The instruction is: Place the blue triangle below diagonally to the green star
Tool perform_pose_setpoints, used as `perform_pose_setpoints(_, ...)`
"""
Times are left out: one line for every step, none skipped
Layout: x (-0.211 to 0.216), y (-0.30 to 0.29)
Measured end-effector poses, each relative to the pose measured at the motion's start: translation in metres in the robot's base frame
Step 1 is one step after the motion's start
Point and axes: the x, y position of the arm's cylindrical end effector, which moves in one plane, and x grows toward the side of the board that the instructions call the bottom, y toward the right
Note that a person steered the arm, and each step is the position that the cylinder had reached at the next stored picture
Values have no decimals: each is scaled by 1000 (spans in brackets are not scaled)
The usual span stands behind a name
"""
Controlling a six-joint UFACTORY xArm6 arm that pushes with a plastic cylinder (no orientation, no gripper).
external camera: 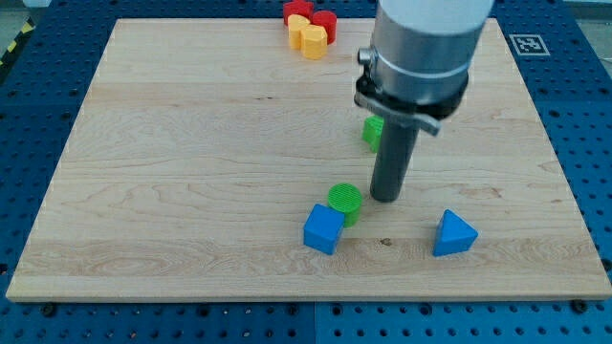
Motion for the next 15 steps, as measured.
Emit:
perform_pose_setpoints(27, 0)
perform_pose_setpoints(54, 3)
perform_pose_setpoints(72, 32)
perform_pose_setpoints(73, 50)
perform_pose_setpoints(71, 50)
perform_pose_setpoints(66, 51)
perform_pose_setpoints(58, 60)
perform_pose_setpoints(52, 87)
perform_pose_setpoints(51, 118)
perform_pose_setpoints(31, 126)
perform_pose_setpoints(2, 126)
perform_pose_setpoints(-19, 121)
perform_pose_setpoints(-24, 107)
perform_pose_setpoints(-24, 98)
perform_pose_setpoints(-24, 92)
